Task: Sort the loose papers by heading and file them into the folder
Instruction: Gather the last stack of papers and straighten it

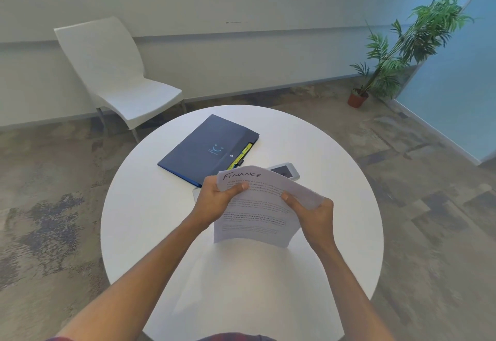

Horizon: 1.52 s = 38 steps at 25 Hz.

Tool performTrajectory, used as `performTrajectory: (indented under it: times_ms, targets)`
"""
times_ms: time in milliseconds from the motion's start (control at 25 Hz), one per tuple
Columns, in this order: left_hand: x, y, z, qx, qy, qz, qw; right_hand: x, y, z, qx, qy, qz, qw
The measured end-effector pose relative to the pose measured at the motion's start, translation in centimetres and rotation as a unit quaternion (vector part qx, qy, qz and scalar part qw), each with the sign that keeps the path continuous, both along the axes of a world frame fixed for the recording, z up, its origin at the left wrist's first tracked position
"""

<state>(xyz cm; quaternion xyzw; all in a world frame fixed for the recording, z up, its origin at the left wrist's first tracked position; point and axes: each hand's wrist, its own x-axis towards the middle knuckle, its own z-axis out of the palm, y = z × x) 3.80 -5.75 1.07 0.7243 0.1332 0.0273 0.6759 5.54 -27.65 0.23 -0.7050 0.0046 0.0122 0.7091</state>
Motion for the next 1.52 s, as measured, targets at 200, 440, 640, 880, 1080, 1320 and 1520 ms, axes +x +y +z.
performTrajectory:
  times_ms: [200,440,640,880,1080,1320,1520]
  targets:
    - [0.5,1.9,0.6,-0.175,-0.027,0.145,0.974,0.1,-1.4,-1.3,-0.057,-0.001,0.040,0.998]
    - [1.4,5.3,0.0,-0.371,-0.013,0.238,0.898,0.0,-2.0,-2.7,-0.024,0.048,0.017,0.998]
    - [1.4,5.0,-1.2,-0.431,0.017,0.221,0.875,0.1,-0.9,-2.6,0.058,0.099,0.023,0.993]
    - [1.2,4.8,-1.4,-0.444,0.027,0.201,0.873,1.0,-0.8,-3.0,0.078,0.102,0.005,0.992]
    - [1.3,4.7,-1.3,-0.435,0.028,0.193,0.879,1.2,0.1,-3.0,0.097,0.144,0.013,0.985]
    - [1.7,8.3,0.3,-0.094,0.078,0.143,0.982,1.9,-1.9,-2.7,0.000,0.092,-0.025,0.995]
    - [1.3,8.1,-1.8,-0.006,0.110,0.025,0.994,0.9,-1.5,-3.3,-0.041,0.063,-0.009,0.997]
